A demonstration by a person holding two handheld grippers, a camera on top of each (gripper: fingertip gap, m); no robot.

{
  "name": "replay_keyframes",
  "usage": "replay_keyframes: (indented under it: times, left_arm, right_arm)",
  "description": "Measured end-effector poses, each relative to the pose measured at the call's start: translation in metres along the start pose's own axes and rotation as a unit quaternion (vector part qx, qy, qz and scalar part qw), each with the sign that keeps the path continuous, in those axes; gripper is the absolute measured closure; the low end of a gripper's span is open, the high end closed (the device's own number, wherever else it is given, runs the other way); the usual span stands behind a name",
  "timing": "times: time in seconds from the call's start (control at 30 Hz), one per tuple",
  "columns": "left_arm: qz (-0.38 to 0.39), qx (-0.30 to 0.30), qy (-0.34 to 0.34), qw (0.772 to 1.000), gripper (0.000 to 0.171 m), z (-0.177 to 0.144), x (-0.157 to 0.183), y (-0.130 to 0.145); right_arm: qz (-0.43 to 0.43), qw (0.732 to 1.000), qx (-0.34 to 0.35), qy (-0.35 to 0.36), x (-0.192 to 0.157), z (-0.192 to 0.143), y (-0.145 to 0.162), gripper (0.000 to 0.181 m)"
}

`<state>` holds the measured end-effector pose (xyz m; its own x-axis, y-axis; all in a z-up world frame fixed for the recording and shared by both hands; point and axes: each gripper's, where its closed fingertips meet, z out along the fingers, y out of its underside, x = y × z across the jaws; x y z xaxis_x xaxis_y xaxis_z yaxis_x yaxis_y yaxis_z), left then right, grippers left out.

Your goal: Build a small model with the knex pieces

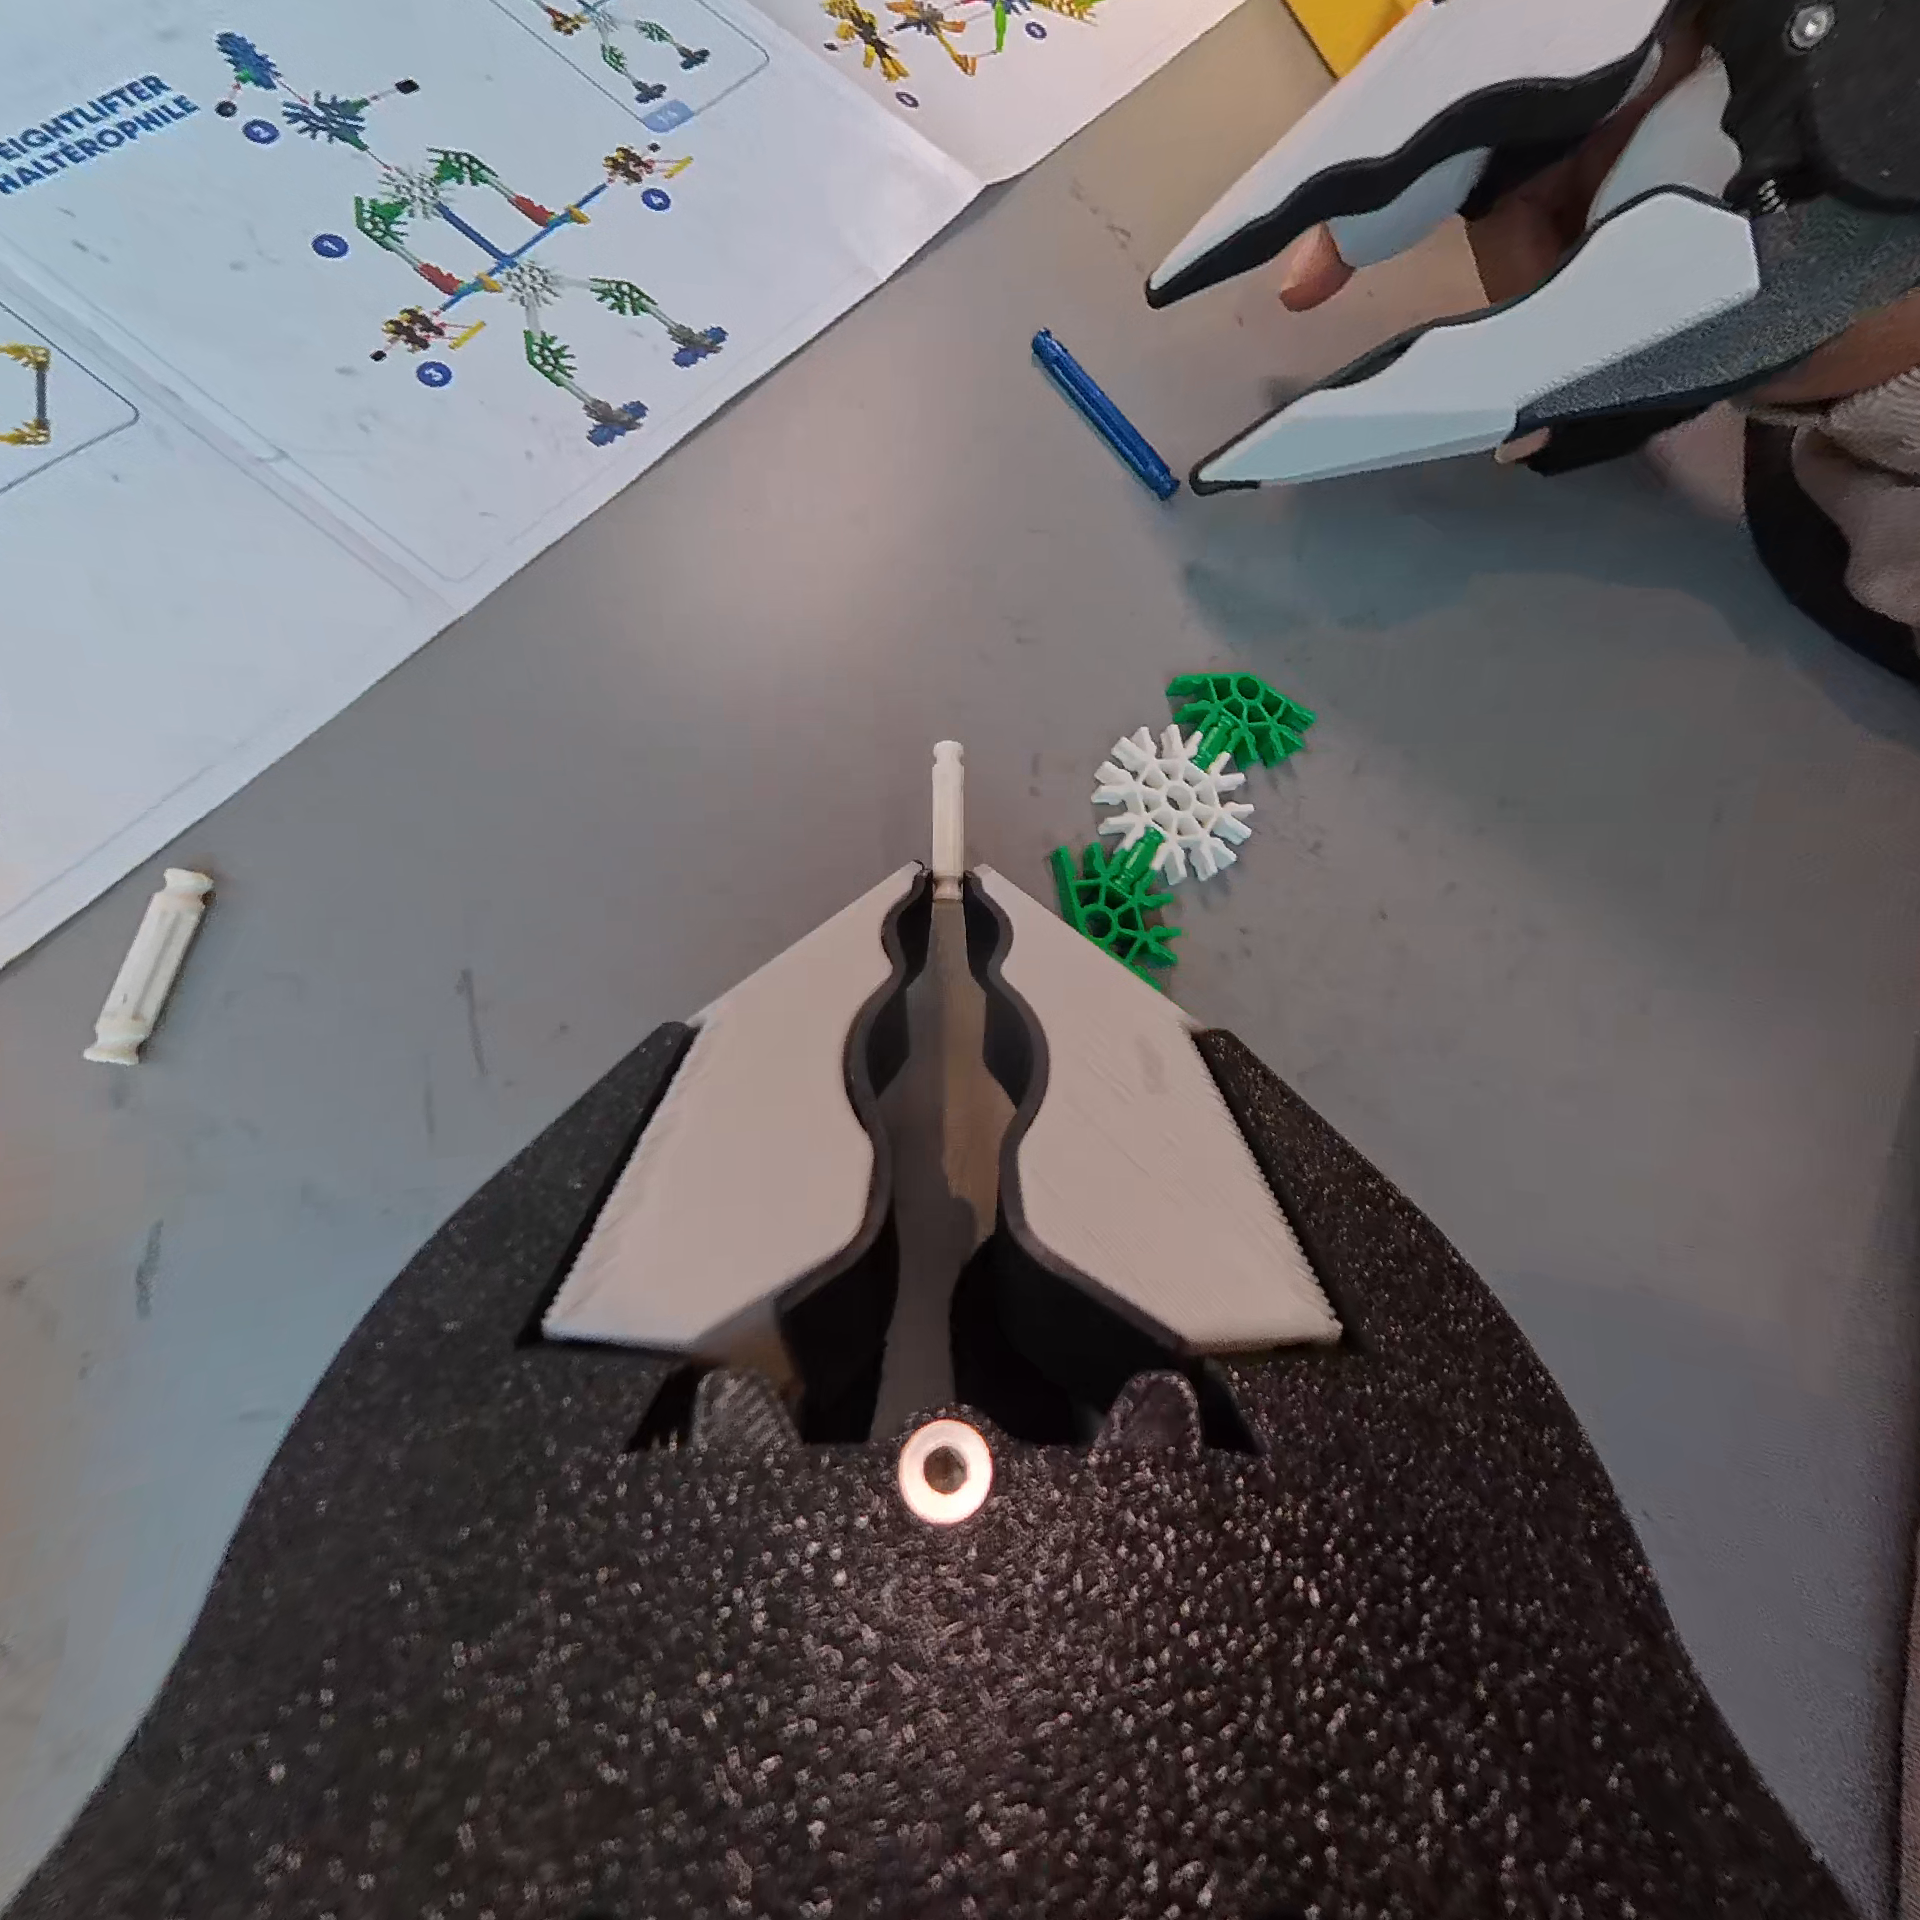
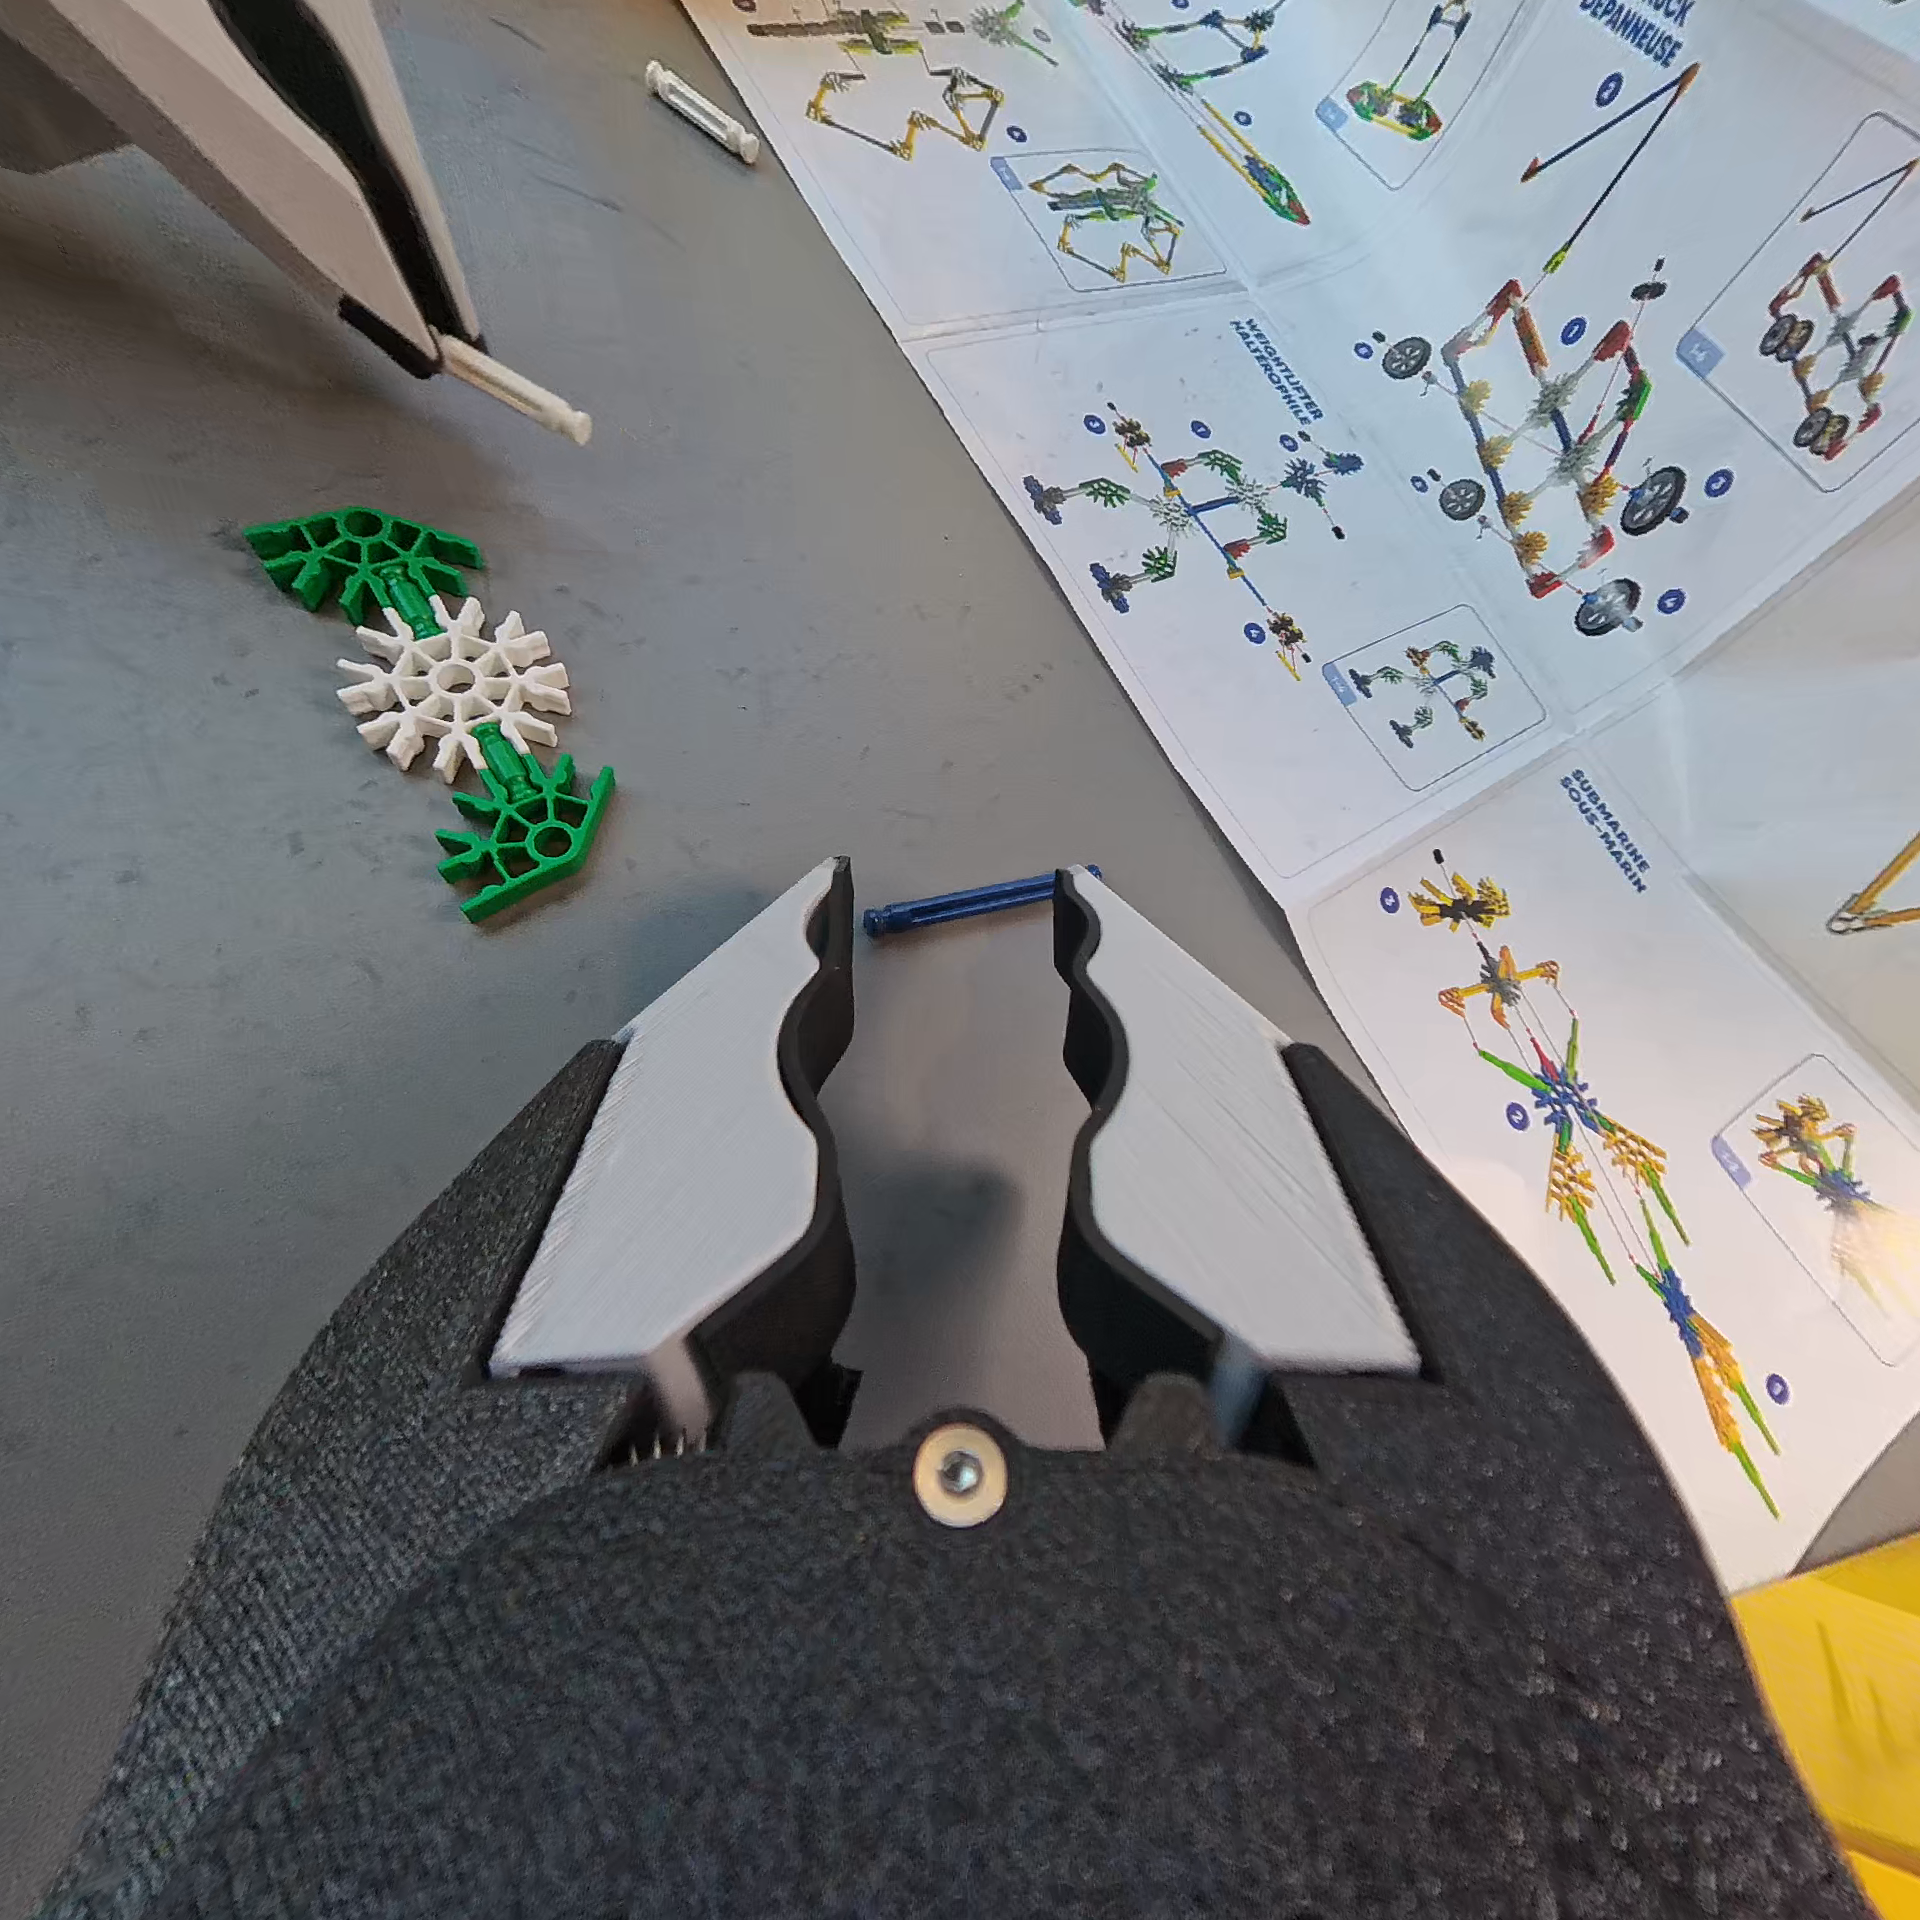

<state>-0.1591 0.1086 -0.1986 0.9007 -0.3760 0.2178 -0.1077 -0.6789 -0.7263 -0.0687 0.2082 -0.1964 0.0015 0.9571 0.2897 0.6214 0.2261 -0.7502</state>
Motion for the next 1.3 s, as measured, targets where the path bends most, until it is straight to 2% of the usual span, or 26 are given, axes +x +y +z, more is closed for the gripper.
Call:
replay_keyframes:
  times: [0.17,0.37,0.5,0.57,0.83,1.03,1.13,1.3]
  left_arm:
    - [0.003,-0.009,0.011,1.0,0.167,-0.004,0.026,0.015]
    - [0.014,-0.016,0.008,1.0,0.167,-0.007,0.04,0.019]
    - [0.012,-0.014,0.015,1.0,0.167,-0.008,0.042,0.019]
    - [0.009,-0.015,0.021,1.0,0.167,-0.009,0.043,0.019]
    - [0.008,-0.01,0.051,0.999,0.166,-0.013,0.052,0.018]
    - [0.019,-0.032,0.056,0.998,0.167,-0.007,0.056,0.027]
    - [0.017,-0.031,0.053,0.998,0.167,-0.007,0.055,0.027]
    - [0.001,-0.012,0.041,0.999,0.167,-0.015,0.045,0.02]
  right_arm:
    - [-0.039,0.998,0.038,-0.028,-0.016,-0.003,-0.013,0.152]
    - [-0.072,0.985,0.108,-0.116,-0.07,-0.01,-0.05,0.174]
    - [-0.122,0.981,0.092,-0.117,-0.099,0.004,-0.06,0.181]
    - [-0.144,0.982,0.069,-0.099,-0.102,0.014,-0.059,0.181]
    - [-0.178,0.975,0.056,-0.122,-0.114,0.027,-0.063,0.181]
    - [-0.204,0.968,0.044,-0.137,-0.12,0.03,-0.062,0.181]
    - [-0.19,0.971,0.049,-0.139,-0.114,0.025,-0.064,0.181]
    - [-0.168,0.967,0.032,-0.188,-0.117,0.014,-0.054,0.176]
